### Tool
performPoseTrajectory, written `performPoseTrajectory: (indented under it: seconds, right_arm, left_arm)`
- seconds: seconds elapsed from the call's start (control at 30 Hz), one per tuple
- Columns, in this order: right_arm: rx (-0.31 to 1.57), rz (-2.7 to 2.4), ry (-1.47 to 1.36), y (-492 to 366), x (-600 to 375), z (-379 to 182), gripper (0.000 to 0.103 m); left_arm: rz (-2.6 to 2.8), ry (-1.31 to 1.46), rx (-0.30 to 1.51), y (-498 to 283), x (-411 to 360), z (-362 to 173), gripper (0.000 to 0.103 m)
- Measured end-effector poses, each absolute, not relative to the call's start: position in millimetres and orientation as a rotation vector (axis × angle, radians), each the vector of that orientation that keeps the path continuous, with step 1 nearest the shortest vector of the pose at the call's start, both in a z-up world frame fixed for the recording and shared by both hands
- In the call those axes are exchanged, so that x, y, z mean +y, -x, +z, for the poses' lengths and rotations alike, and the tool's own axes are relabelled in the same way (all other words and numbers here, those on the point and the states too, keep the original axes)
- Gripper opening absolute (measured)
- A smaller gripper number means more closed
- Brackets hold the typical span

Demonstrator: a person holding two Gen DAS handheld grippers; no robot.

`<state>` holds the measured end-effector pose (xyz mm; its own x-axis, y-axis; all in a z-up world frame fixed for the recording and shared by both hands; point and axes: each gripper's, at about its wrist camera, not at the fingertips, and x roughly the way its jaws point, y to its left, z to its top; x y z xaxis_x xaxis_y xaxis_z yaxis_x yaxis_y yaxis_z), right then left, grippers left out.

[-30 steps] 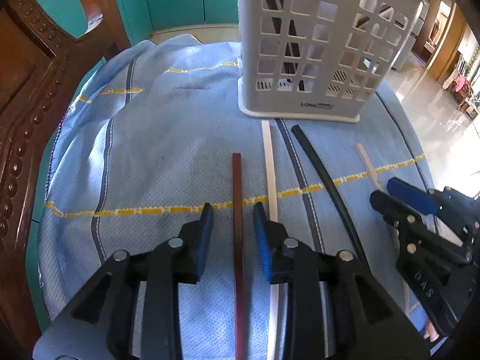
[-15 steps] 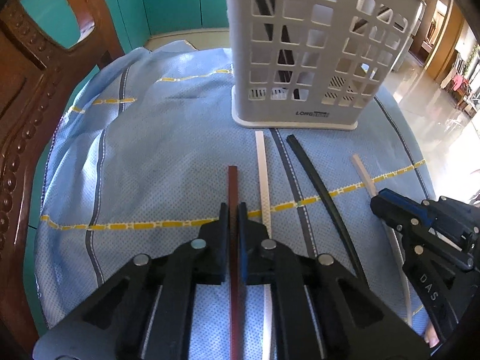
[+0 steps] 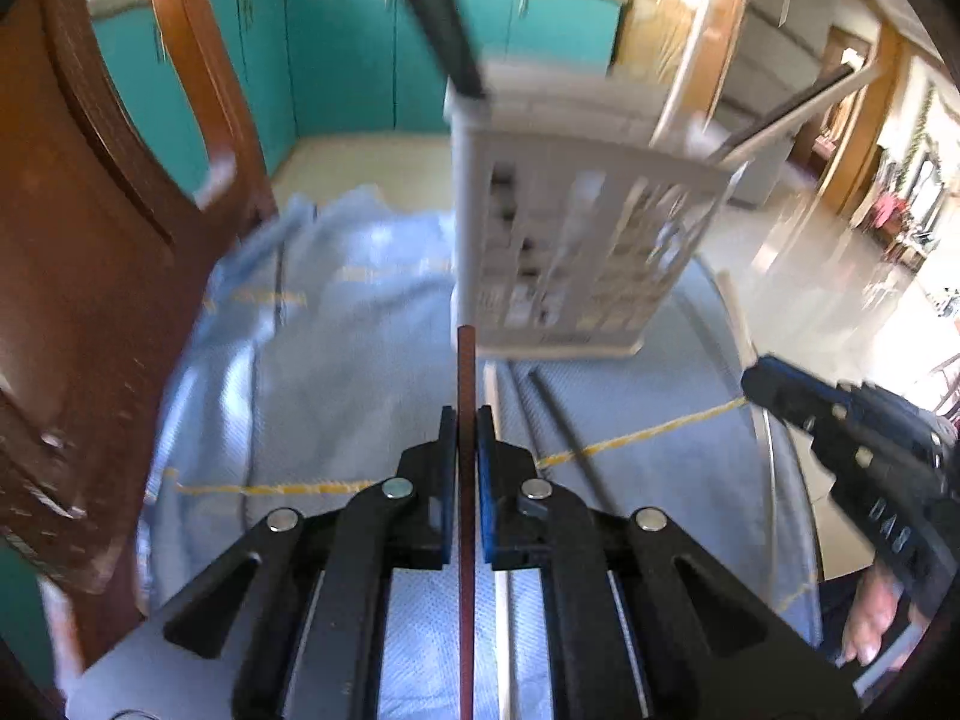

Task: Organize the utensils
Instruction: 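Lift both held chopsticks up toward the white basket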

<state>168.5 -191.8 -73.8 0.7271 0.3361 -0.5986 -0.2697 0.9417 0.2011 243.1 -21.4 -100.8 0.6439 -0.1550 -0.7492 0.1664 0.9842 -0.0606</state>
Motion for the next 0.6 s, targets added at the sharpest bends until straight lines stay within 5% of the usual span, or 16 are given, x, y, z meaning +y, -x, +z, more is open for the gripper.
performPoseTrajectory:
  seconds: [0.3,0.6]
  right_arm:
    - [0.374,0.434,-0.228,-125.8,-228.9,14.2,0.006]
    - [0.239,0.403,-0.293,-176.8,-224.5,102.8,0.007]
  left_arm:
    - [-0.247,0.043,0.640,-205.3,-0.3,-35.5,0.007]
    - [-0.260,0.076,0.483,-206.0,0.7,45.1,0.007]
